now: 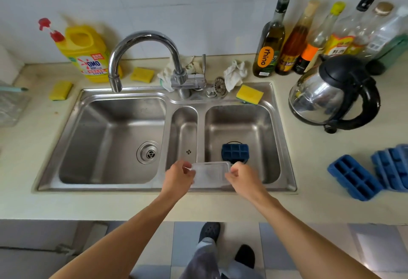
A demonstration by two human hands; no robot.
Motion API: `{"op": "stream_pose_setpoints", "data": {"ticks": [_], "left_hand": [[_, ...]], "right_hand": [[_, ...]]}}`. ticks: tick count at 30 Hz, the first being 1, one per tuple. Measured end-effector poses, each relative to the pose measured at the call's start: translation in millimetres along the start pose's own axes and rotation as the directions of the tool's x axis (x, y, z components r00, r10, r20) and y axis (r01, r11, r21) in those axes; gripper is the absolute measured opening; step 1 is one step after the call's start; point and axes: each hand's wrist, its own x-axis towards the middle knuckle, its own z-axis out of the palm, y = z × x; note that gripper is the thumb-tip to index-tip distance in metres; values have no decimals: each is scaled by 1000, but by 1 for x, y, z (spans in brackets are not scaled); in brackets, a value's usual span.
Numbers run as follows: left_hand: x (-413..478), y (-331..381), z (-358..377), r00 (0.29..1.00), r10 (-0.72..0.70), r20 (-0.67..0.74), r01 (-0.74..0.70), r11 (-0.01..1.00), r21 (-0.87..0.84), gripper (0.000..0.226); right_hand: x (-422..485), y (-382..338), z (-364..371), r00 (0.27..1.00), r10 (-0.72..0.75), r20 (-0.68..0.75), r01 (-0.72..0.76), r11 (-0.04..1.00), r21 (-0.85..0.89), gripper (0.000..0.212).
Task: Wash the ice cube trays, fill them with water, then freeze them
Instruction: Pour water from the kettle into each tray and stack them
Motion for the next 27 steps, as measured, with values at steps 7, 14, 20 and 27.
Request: {"op": "stream_pose_setpoints", "data": {"ticks": [7,14,20,27], "left_hand": [[24,48,25,991,77,110,-73,997,-40,9],[103,91,68,966,49,255,-96,980,174,21],[156,97,105,933,-54,355,-102,908,406,19],[189,83,132,942,-159,294,19,903,429,28]], "right_hand": [[11,31,-47,997,49,-66,-37,983,177,3],[76,60,-50,965,227,-134,-185,944,272,16],[132,80,-21,942,329,-71,-310,930,197,23],[172,98,6,940,338,-48,-335,940,67,13]]}}
